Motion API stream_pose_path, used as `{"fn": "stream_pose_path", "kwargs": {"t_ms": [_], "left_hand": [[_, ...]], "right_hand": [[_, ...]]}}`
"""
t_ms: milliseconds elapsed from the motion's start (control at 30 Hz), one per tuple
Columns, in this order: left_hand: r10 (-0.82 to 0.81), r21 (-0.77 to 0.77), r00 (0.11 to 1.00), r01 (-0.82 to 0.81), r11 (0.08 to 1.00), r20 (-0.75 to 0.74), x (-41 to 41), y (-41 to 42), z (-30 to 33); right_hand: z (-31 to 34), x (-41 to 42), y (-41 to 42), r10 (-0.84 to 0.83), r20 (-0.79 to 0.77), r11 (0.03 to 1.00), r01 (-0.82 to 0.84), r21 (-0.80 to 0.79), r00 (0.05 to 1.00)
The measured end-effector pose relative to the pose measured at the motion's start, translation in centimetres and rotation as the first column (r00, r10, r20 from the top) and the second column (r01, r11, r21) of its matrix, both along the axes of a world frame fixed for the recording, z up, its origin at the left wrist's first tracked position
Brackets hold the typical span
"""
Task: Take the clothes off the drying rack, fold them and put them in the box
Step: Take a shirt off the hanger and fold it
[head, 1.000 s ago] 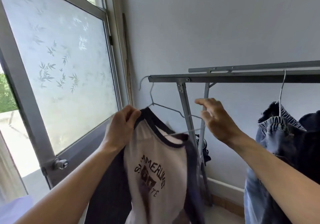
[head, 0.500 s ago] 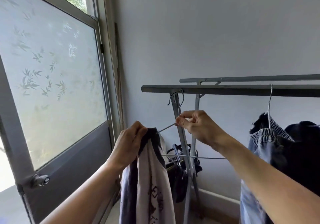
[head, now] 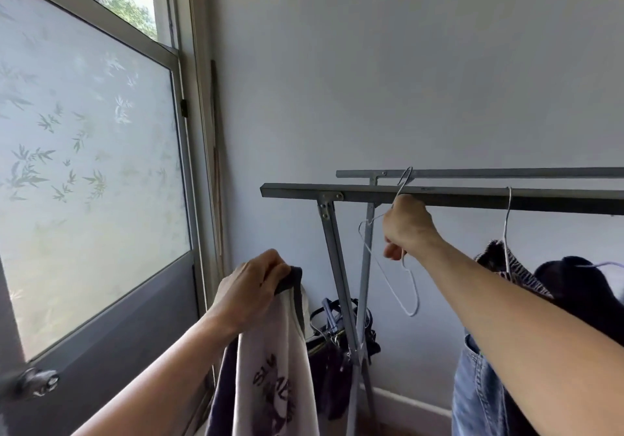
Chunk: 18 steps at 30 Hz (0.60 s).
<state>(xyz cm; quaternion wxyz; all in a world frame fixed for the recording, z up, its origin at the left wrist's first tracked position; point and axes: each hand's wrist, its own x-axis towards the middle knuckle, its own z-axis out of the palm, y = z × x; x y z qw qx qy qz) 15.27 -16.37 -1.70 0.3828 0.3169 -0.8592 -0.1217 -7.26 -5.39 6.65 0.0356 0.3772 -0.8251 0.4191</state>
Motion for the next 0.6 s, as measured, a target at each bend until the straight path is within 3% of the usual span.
{"fn": "stream_pose_path", "kwargs": {"t_ms": [267,367,433,467,500,533,600], "left_hand": [[-0.165,-0.004,0.985,0.165,0.986,-0.059,1.5,-0.8,2.2],[-0.177,0.008,0.981,0.178,0.984,-0.078,2.5,-1.0,2.4],[-0.189,0.035,0.978,0.193,0.981,-0.09,3.1,-1.0,2.6],[-0.202,0.051,0.975,0.207,0.977,-0.091,3.2,-0.8,2.8],[-0.218,0.072,0.971,0.225,0.972,-0.097,3.4,-0.5,3.0],[-0.242,0.096,0.965,0.252,0.963,-0.106,3.4,0.0,3.3],[-0.313,0.146,0.94,0.331,0.932,-0.134,3.5,1.1,3.9]], "right_hand": [[-1.6,-0.1,-2.7,-0.014,-0.035,0.984,0.02,0.175,0.999],[-2.6,0.3,-2.1,-0.055,-0.261,0.949,0.132,0.286,0.964],[-3.6,2.2,-0.8,-0.078,-0.487,0.988,0.133,0.078,0.87],[-4.3,4.0,0.1,-0.057,-0.562,0.992,-0.016,-0.125,0.825],[-5.0,6.3,0.9,0.026,-0.581,0.93,-0.233,-0.285,0.814],[-5.5,8.5,1.3,0.189,-0.548,0.829,-0.432,-0.356,0.815],[-6.1,11.6,1.4,0.606,-0.288,0.662,-0.671,-0.334,0.742]]}}
